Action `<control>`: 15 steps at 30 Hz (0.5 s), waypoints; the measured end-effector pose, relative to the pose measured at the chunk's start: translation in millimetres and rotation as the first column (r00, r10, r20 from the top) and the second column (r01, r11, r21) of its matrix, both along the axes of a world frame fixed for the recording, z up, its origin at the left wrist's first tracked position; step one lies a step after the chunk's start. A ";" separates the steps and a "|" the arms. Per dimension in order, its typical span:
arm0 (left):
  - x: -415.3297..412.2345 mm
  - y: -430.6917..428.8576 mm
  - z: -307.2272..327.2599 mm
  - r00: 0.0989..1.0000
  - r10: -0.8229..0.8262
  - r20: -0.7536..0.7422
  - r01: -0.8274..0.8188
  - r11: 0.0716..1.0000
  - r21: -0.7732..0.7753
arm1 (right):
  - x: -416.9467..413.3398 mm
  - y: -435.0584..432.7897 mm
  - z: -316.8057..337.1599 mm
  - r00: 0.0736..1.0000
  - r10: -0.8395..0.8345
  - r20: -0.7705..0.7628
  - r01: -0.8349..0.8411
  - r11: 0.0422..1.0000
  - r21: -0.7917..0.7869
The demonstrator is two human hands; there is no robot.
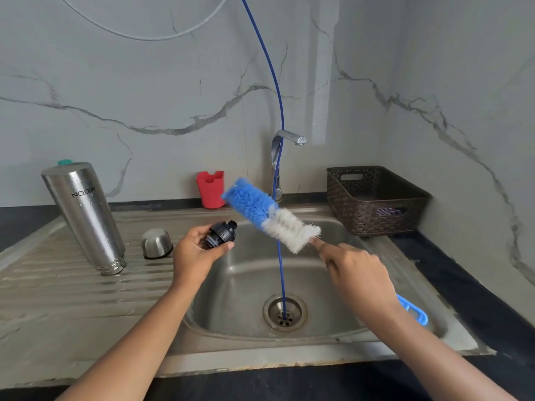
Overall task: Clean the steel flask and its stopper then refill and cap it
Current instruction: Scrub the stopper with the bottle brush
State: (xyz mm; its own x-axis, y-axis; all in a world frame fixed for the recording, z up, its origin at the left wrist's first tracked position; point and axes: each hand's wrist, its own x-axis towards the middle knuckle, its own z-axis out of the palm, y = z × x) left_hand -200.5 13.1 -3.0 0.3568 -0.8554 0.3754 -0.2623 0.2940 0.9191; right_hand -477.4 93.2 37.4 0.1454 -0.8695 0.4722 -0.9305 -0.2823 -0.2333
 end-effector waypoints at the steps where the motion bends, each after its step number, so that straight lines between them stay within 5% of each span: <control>1: -0.1 0.9 0.1 1.000 0.002 0.006 -0.002 1.000 0.004 | 3.4 3.0 -1.2 1.000 0.025 -0.013 -0.025 1.000 -0.002; 15: 5.0 -2.6 -3.1 0.999 0.030 -0.032 -0.029 0.998 0.049 | 16.5 -1.5 -7.5 0.995 0.021 -0.095 -0.011 0.994 0.107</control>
State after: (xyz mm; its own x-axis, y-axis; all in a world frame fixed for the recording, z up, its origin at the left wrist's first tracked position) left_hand -195.5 10.5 -6.1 0.3934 -0.8612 0.3219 -0.2400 0.2418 0.9402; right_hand -460.9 91.7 29.9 0.2000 -0.9110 0.3606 -0.9456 -0.2759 -0.1725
